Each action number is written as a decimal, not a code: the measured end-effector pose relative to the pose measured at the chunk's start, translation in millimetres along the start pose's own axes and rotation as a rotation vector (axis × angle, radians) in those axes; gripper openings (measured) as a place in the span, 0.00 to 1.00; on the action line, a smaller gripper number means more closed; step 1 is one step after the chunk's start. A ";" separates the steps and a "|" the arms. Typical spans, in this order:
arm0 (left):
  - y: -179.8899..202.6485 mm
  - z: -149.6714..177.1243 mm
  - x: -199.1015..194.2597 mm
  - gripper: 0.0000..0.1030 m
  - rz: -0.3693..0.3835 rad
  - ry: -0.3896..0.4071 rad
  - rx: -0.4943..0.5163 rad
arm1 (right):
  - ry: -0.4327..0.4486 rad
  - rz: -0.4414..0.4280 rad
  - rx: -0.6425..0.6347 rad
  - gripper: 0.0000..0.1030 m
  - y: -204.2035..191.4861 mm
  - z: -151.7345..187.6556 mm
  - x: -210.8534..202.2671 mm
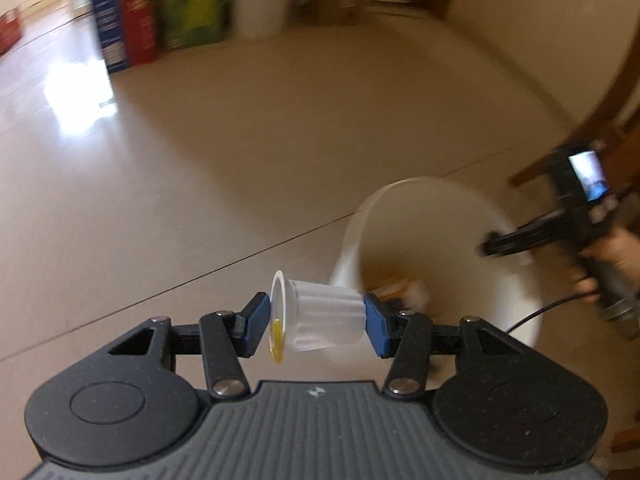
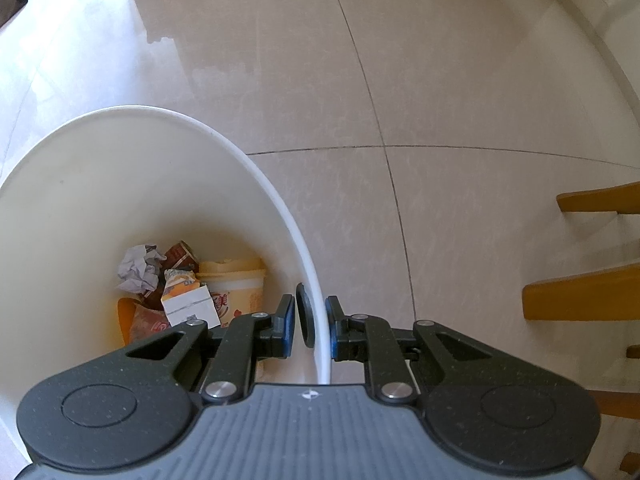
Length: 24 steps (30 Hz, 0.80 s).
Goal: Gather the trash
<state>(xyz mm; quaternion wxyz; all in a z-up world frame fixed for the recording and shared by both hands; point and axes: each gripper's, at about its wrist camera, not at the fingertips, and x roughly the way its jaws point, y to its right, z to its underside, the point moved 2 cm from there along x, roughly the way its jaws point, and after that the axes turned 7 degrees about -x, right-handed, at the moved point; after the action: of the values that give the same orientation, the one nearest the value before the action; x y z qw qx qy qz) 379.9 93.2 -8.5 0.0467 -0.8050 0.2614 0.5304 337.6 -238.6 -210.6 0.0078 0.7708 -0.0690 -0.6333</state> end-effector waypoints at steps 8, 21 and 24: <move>58.0 -8.4 55.1 0.49 0.112 -0.071 0.066 | -0.005 0.007 -0.022 0.18 -2.9 -0.2 -0.1; 75.4 10.2 81.4 0.92 0.005 -0.166 0.089 | 0.002 -0.012 -0.034 0.20 -2.3 1.3 -8.7; 72.5 12.3 79.5 0.92 -0.038 -0.147 0.083 | 0.009 -0.029 -0.030 0.38 -2.5 3.9 -16.0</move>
<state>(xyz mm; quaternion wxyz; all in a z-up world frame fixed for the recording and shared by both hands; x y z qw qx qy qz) 359.5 5.7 -69.0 0.1094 -0.7660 0.2638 0.5759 331.0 -233.9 -196.1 0.0108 0.7743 -0.0483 -0.6309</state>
